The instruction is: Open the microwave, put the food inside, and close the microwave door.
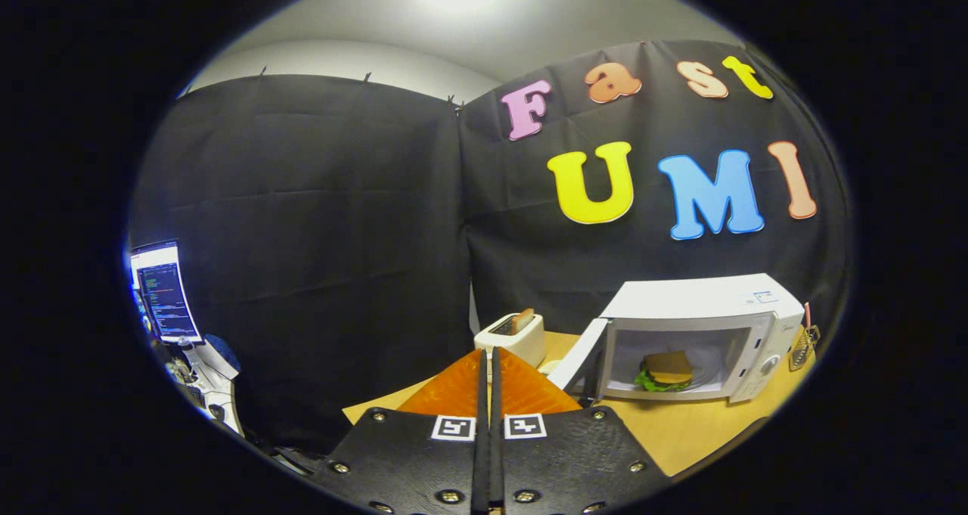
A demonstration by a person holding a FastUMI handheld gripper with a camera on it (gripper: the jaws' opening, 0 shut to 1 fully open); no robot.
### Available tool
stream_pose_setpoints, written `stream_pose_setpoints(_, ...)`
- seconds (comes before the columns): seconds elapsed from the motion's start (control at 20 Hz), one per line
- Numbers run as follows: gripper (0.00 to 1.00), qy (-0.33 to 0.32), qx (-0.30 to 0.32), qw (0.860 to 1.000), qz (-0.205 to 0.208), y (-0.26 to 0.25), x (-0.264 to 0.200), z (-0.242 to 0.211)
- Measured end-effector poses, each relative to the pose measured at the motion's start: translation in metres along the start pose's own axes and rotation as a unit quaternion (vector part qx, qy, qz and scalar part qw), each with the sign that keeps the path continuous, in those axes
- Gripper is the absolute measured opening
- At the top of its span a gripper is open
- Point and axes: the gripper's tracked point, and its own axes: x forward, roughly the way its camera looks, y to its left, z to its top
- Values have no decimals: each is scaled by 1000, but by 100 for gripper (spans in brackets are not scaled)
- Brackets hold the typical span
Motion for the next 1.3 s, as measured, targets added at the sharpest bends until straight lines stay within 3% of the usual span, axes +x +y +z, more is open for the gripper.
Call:
stream_pose_setpoints(0.25,0,43,14,998,46,35,19,-30)
stream_pose_setpoints(0.6,0,118,29,990,70,61,34,-97)
stream_pose_setpoints(0.9,0,168,34,984,38,47,37,-146)
stream_pose_setpoints(1.3,0,183,55,982,3,22,24,-153)
